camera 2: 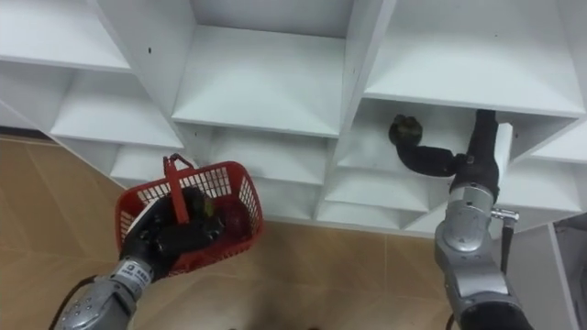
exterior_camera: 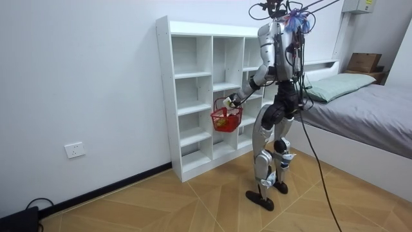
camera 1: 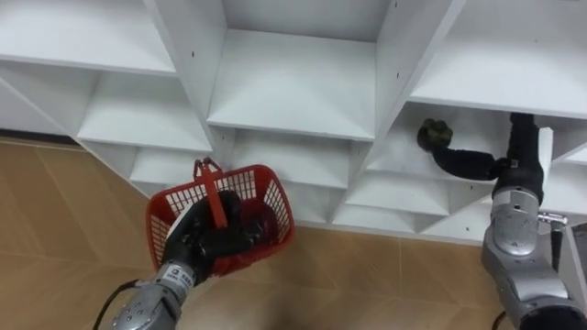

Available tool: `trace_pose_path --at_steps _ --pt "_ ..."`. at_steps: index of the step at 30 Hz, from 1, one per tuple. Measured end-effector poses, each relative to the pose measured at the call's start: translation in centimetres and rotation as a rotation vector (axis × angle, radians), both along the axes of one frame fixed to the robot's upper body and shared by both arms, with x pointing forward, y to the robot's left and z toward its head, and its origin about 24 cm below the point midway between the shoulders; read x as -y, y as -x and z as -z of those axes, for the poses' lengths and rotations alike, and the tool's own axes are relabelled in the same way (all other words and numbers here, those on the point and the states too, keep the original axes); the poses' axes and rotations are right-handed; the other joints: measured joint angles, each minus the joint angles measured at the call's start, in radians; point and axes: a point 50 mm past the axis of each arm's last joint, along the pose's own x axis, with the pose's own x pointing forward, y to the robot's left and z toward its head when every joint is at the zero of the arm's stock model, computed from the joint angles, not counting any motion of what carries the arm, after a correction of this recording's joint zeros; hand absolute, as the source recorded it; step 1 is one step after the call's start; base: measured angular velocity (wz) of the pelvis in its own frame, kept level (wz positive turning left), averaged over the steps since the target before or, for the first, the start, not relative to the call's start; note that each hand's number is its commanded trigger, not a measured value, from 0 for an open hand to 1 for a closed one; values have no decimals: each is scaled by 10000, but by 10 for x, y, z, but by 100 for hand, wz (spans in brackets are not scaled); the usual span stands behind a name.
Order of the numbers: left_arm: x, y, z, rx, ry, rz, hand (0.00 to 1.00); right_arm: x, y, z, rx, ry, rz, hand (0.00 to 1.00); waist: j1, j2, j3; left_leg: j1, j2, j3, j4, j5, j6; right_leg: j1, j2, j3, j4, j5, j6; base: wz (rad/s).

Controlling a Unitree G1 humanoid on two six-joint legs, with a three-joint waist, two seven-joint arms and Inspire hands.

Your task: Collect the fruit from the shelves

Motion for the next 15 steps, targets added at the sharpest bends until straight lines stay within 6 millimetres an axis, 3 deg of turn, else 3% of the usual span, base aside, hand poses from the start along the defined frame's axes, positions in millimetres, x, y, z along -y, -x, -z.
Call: trace_pose_path --at_steps 7,15 --pt "2 3 8 -464 83 -46 100 -2 -6 -5 106 5 -142 0 54 -144 105 -214 -2 -11 47 52 55 -182 -64 -12 8 15 -12 2" --pt "8 2 9 -552 110 200 100 -6 -13 -2 -301 517 -492 0 302 -124 115 -542 19 -44 158 58 49 -506 -62 -73 188 24 -24 2"
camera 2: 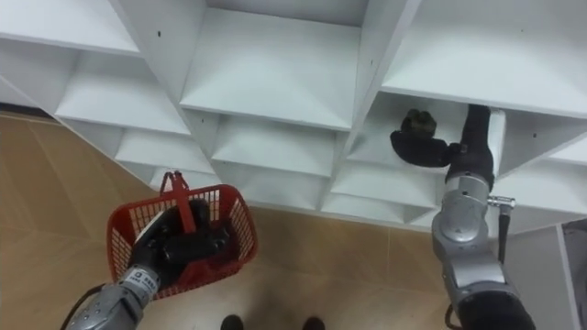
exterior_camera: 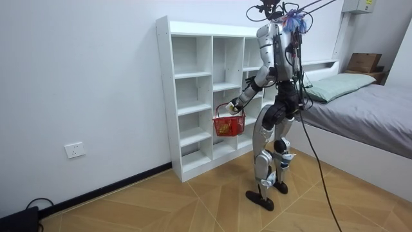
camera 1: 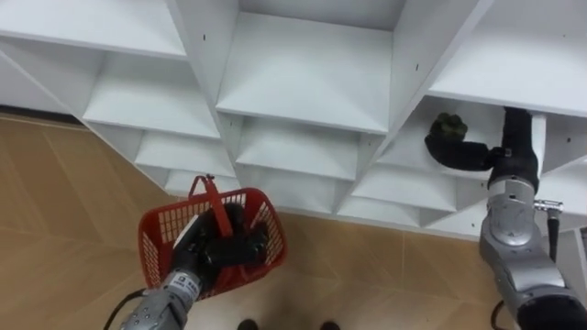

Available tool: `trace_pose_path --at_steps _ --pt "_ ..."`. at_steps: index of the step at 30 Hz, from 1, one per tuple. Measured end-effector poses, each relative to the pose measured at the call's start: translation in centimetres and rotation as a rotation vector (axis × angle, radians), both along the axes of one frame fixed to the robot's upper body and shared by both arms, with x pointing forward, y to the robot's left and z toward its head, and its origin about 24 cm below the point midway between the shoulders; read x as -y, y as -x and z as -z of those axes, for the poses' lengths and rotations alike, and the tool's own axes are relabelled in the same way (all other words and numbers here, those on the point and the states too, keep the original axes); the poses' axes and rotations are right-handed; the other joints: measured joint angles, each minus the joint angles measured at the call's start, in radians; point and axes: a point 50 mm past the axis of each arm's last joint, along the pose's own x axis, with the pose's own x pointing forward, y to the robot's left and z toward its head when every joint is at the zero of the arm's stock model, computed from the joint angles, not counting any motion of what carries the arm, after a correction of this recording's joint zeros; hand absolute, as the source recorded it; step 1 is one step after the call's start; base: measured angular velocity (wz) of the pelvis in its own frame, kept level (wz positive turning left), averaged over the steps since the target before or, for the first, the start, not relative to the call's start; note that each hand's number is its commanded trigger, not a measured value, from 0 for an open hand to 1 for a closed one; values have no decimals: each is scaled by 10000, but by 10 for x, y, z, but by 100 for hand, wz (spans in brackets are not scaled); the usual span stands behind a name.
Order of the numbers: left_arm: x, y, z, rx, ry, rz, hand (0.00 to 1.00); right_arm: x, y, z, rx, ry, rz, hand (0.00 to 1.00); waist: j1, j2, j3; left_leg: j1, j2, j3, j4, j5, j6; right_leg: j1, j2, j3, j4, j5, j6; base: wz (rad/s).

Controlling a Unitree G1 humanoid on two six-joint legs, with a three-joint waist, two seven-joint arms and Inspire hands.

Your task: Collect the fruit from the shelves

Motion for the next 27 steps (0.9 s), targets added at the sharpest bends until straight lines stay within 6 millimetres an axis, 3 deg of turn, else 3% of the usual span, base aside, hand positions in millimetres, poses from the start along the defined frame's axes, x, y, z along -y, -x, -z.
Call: trace_pose_path --at_steps 6,15,27 --pt "2 -1 1 -32 -66 165 100 -1 -5 2 -271 110 -86 0 5 -19 15 -120 -8 -13 50 14 18 -40 -58 -117 8 0 0 6" --pt "1 -10 -1 27 -259 410 100 5 -4 13 -1041 214 -172 0 198 -178 119 -216 -14 16 201 33 47 -74 -88 -114 54 -4 -2 0" --pt "-3 -9 0 -54 -414 455 100 7 -5 15 -1332 557 -313 0 227 -184 122 -286 -29 31 186 42 59 -190 -123 -139 138 -18 -3 0"
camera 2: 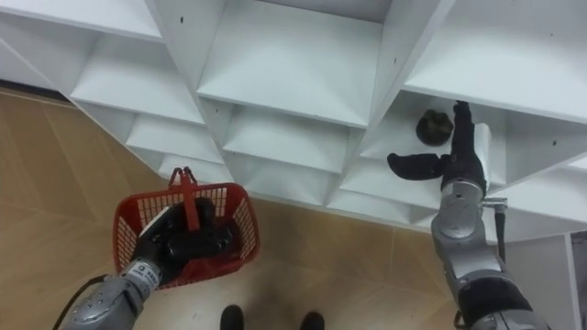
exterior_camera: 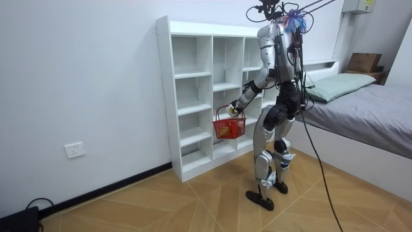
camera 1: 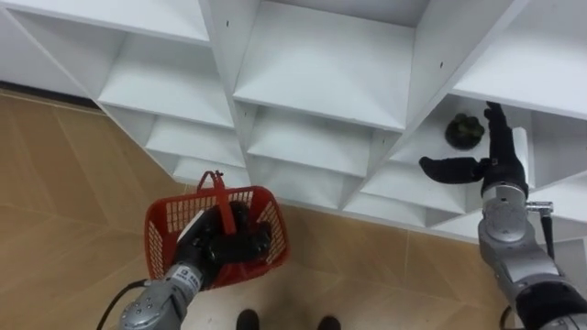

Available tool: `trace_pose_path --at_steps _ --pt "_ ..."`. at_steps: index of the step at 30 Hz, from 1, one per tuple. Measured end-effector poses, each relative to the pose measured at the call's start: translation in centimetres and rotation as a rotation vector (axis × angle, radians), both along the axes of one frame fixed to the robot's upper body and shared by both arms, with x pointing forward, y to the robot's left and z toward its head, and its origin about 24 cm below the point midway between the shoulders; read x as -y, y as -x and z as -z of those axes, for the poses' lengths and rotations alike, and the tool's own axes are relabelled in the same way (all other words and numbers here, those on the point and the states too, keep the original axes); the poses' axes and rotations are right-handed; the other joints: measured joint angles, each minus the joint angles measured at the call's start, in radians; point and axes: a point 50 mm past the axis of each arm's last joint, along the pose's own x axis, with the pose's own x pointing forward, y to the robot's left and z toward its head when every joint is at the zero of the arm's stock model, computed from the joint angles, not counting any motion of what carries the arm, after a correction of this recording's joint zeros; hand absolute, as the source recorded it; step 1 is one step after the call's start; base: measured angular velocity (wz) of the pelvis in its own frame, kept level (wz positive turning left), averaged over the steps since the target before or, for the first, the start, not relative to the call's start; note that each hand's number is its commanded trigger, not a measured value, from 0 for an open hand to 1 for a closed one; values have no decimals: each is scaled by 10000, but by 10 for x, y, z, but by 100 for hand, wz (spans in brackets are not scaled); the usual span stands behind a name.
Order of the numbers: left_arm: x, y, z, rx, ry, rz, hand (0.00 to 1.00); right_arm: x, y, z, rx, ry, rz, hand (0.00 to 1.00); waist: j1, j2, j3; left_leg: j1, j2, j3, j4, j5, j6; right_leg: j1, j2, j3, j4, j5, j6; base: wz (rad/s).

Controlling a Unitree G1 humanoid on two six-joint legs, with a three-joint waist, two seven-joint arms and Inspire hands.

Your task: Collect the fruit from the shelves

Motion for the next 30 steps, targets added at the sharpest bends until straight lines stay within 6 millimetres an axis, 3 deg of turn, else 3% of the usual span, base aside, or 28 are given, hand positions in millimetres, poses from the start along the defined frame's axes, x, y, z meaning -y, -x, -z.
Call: trace_pose_path --at_steps 12,30 --pt "0 2 3 -159 12 51 100 10 -1 -2 -405 415 -13 0 -4 -17 -12 5 1 11 11 10 3 0 -7 -1 8 1 -2 0" --pt "0 2 7 -573 -13 72 100 11 -18 -15 -368 484 184 0 17 -29 -25 -48 4 7 163 9 4 -64 -39 12 174 3 -10 0"
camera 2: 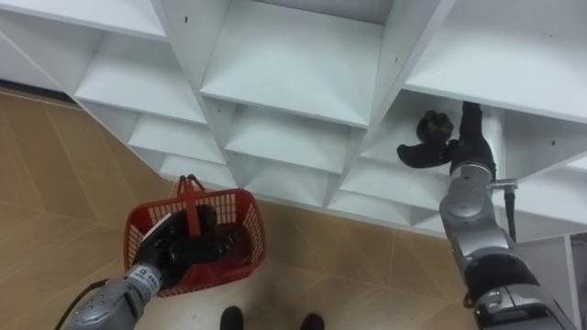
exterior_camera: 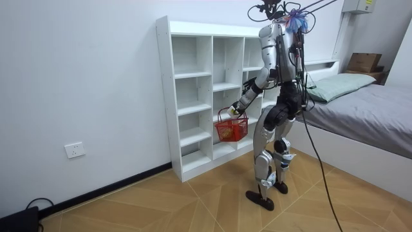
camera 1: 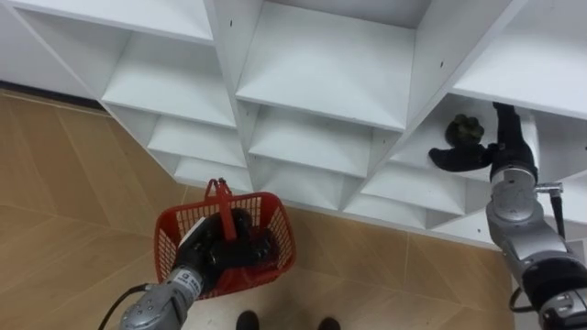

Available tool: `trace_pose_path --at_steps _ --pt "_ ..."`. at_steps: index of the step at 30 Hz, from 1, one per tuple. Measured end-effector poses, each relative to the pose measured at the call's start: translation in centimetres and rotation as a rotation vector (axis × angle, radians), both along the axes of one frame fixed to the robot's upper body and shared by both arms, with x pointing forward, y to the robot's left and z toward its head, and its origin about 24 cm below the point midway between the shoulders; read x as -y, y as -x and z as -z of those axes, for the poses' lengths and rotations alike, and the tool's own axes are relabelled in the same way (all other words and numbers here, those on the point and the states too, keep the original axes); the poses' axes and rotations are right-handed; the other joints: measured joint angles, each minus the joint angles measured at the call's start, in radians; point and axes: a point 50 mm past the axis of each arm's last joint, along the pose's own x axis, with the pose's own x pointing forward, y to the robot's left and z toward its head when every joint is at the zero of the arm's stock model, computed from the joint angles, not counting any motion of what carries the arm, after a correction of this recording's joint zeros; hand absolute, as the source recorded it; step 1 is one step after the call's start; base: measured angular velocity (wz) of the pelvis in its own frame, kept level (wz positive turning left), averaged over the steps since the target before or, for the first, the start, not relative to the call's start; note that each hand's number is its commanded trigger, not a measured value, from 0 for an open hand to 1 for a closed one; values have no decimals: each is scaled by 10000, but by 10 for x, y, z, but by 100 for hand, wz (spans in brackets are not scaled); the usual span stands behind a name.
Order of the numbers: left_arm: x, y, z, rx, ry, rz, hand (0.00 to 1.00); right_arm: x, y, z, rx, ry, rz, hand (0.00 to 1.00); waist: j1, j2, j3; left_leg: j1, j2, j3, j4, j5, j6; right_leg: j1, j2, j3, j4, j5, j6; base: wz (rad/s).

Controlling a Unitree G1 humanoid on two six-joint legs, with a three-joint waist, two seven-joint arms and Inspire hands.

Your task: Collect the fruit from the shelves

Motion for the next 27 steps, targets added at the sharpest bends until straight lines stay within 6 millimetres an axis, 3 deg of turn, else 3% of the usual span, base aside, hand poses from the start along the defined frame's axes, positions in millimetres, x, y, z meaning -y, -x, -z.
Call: trace_pose_path --at_steps 17,27 --pt "0 -2 0 -37 -3 -11 100 0 -4 -5 96 -378 39 0 -24 -7 -10 -133 4 -12 84 22 25 -144 -19 9 91 8 -21 0" --pt "1 -1 2 -352 22 45 100 2 -4 -2 -210 -394 121 0 0 -8 -11 -743 -17 6 392 67 70 -816 -129 29 539 -31 -73 0"
